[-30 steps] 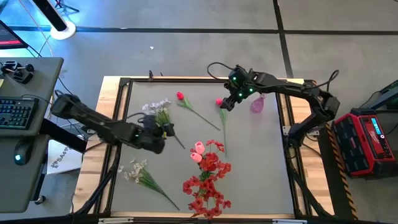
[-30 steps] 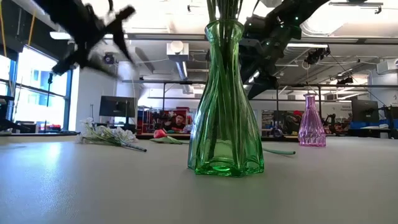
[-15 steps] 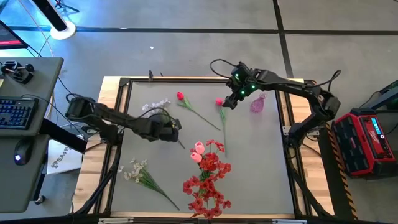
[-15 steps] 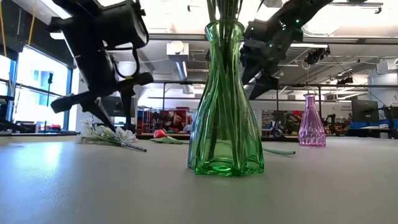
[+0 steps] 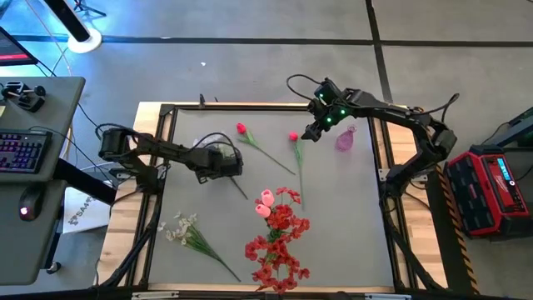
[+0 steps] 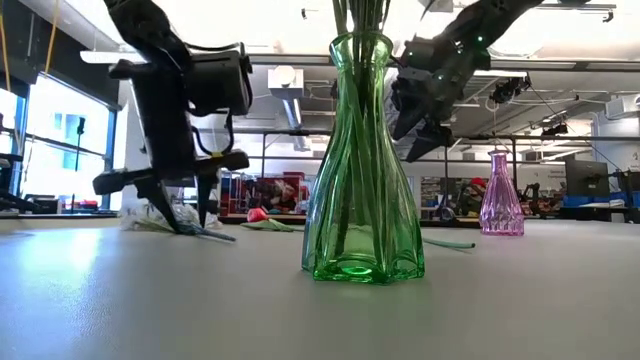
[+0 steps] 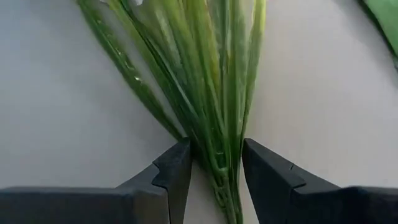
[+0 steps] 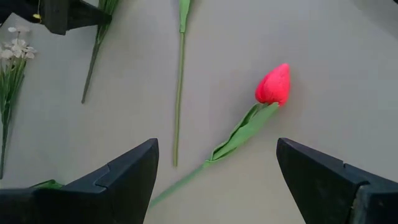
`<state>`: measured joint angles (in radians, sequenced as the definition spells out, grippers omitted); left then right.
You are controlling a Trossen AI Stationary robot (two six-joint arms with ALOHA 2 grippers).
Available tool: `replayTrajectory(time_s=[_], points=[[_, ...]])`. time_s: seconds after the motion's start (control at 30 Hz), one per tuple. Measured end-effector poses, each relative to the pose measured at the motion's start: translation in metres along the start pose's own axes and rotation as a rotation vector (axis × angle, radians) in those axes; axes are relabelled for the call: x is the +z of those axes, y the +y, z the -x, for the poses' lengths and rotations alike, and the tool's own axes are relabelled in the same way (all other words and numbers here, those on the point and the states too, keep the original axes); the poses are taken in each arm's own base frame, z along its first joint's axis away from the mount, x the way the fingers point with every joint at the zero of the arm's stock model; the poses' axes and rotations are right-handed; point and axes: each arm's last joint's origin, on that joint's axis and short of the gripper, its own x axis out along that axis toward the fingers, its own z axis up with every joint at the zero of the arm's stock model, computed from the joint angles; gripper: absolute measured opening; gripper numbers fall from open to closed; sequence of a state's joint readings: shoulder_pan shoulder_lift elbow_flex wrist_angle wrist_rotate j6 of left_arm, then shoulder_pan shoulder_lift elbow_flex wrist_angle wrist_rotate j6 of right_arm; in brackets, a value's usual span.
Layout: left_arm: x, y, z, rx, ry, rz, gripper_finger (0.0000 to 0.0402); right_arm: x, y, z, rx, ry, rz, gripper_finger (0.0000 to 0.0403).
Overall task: Sort flowers into vase by color
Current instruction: Put the top white flowers into the purple vase
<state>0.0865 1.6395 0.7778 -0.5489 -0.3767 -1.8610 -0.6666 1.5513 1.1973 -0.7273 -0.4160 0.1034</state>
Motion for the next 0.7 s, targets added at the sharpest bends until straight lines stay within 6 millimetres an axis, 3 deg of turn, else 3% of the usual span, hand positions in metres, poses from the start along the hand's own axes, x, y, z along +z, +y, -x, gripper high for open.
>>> replayTrajectory(time_s=[0.23,0.43,0.5,0.6,0.7], points=[[-0.002,-0.001,-0.006,0.003,0.003,0.004,0.0117,0.000,-0.002,0.001,-0.001,0.003,-0.001,0.0314],[0.003,-0.003,-0.001,-0.046,-0.071,-0.009,0.0017,0.002,-0.002,0.001,0.005,-0.024,0.018,0.0314],[0.006,-0.002,0.002,-0.056,-0.086,-0.015,0.0011,0.005,-0.001,0.001,0.042,-0.046,0.021,0.0314],[0.011,-0.009,0.013,-0.148,-0.070,-0.029,0.0012,0.011,0.003,0.002,0.149,-0.091,0.014,0.0314],[0.018,-0.024,0.038,-0.361,-0.101,-0.085,0.0005,0.017,0.009,0.006,0.295,-0.134,0.002,0.0314]])
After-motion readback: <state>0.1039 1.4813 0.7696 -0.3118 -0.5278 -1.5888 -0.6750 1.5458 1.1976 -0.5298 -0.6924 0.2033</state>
